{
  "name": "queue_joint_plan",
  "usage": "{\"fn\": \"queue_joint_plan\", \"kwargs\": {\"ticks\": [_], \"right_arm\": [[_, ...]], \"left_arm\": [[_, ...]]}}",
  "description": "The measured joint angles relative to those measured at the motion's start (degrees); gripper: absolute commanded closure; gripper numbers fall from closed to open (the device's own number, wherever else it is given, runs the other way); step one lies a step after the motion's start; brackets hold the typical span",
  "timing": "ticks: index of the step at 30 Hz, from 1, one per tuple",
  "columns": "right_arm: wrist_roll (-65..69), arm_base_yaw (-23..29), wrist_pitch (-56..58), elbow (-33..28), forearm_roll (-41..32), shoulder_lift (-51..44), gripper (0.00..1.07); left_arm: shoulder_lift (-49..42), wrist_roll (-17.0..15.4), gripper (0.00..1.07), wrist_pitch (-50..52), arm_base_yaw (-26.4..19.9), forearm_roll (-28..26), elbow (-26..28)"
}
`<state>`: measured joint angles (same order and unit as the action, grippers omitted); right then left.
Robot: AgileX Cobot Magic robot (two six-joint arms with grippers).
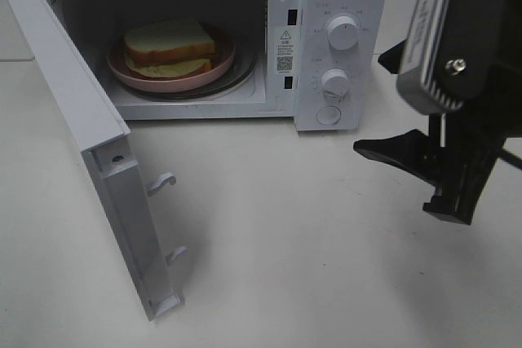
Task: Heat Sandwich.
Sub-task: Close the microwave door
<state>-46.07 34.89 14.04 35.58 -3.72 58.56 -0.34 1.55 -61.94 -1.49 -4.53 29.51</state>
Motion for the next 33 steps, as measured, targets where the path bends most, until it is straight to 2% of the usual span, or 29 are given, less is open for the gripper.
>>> {"fn": "queue_joint_plan", "kwargs": {"ticks": [8, 14, 25, 33], "right_arm": [[13.58, 0.0, 6.88, -0.06, 0.0, -8.94, 0.31], [23.89, 0.0, 16.33, -0.06, 0.17, -15.64, 0.31], [31.34, 0.0, 29.97, -0.06, 0.34, -23.26, 0.31], [36.67, 0.0, 44.46, 0.69, 3.72, -27.39, 0.31]], "left_arm": [[0.0, 0.0, 0.33, 0.0, 0.0, 0.0, 0.0], [0.0, 0.0, 0.33, 0.0, 0.0, 0.0, 0.0], [0.0, 0.0, 0.33, 0.0, 0.0, 0.0, 0.0], [0.0, 0.0, 0.33, 0.0, 0.0, 0.0, 0.0]]}}
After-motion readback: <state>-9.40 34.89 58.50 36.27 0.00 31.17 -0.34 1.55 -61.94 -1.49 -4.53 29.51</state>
